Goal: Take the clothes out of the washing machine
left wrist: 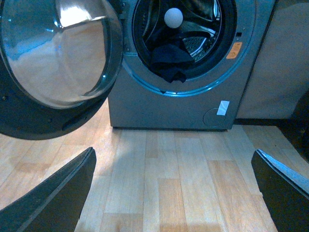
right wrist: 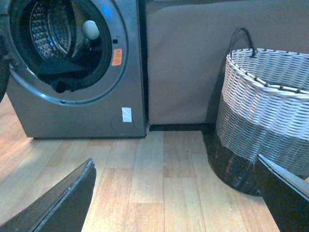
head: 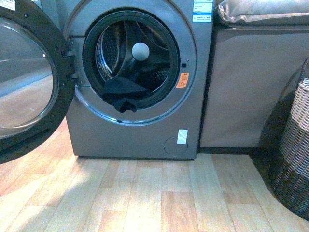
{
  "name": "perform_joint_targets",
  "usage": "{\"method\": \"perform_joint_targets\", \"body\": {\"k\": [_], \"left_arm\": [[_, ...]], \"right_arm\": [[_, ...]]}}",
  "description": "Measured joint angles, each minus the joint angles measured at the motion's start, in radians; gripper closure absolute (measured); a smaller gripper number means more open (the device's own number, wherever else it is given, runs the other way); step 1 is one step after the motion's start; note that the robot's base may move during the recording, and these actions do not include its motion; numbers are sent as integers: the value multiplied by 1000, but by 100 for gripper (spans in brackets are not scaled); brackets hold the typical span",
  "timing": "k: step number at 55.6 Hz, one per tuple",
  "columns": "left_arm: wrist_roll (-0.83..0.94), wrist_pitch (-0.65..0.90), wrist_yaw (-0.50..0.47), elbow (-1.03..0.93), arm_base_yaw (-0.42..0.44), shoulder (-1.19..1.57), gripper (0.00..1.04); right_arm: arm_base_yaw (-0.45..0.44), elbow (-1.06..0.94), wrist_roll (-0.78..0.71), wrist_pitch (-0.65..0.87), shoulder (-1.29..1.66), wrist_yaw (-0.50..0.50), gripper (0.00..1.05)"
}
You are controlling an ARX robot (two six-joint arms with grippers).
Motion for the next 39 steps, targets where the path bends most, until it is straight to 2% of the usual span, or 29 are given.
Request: {"method": "perform_joint_targets", "body": {"k": [39], "left_arm": [[0, 0, 0, 0, 0, 0, 7]], "right_arm": [[-1, 0, 0, -1, 0, -1, 7]]}}
